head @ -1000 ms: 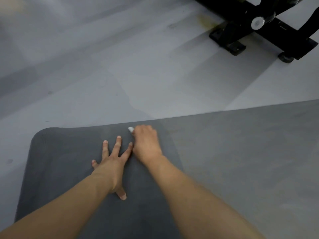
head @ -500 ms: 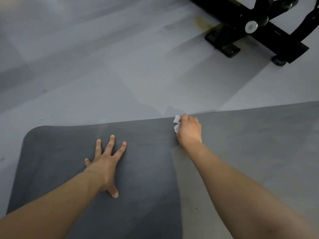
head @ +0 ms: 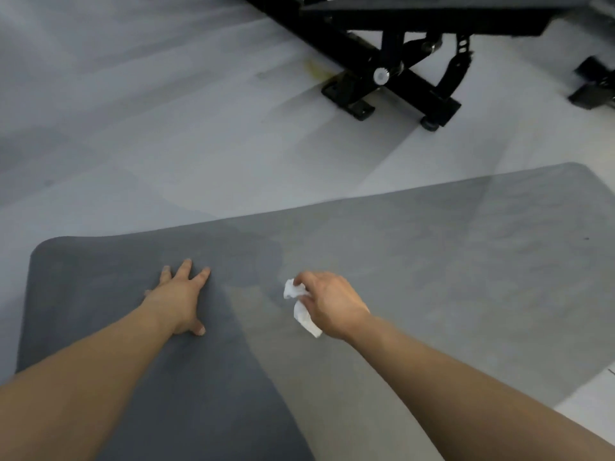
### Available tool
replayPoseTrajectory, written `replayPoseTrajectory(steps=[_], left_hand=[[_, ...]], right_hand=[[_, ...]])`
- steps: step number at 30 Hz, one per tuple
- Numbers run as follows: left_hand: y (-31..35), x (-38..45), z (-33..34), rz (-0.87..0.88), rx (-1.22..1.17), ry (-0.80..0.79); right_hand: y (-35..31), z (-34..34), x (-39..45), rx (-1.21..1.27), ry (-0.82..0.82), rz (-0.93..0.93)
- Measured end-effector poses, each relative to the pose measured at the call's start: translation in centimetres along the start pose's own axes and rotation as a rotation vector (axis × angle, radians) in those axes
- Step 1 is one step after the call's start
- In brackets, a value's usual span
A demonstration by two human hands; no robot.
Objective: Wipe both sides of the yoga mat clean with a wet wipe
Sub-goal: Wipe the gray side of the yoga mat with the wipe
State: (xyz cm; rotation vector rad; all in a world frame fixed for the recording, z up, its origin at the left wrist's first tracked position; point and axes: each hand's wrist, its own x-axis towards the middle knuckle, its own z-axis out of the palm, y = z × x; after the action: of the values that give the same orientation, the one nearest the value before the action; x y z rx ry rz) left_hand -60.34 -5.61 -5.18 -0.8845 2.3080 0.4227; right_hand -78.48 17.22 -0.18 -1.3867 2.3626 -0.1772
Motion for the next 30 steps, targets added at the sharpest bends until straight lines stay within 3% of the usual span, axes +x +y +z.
replayPoseTrajectory(steps=[3,12,18,20,23,30], left_hand=[[1.5,-3.9,1.1,0.139,0.058,0.159],[6.9,-14.3,-5.5,0.329,0.047,0.195],[9.6,-17.2,-7.1,0.364,-0.467,0.230],[10.7,-17.3,-6.1,0.395,-0.552,0.161],[12.1,-16.6,-5.5,0.415,-0.459,0.101],[17.0,-14.2,-6.0,0.219,-0.695,0.388]], right_hand=[[-1.0,-2.9,-3.5,-0.031,-0.023,0.073],[-7.7,-15.1,-10.1,-0.220,-0.045,0.211],[-9.2,-14.9,-10.7,-0.295,-0.020,0.080],[-8.1,-13.4,-10.3,-0.293,-0.006,0.028],[-5.9,-11.9,-9.4,-0.159,-0.033,0.020],[0.8,-11.2,-5.0,0.197,-0.090,-0.056]])
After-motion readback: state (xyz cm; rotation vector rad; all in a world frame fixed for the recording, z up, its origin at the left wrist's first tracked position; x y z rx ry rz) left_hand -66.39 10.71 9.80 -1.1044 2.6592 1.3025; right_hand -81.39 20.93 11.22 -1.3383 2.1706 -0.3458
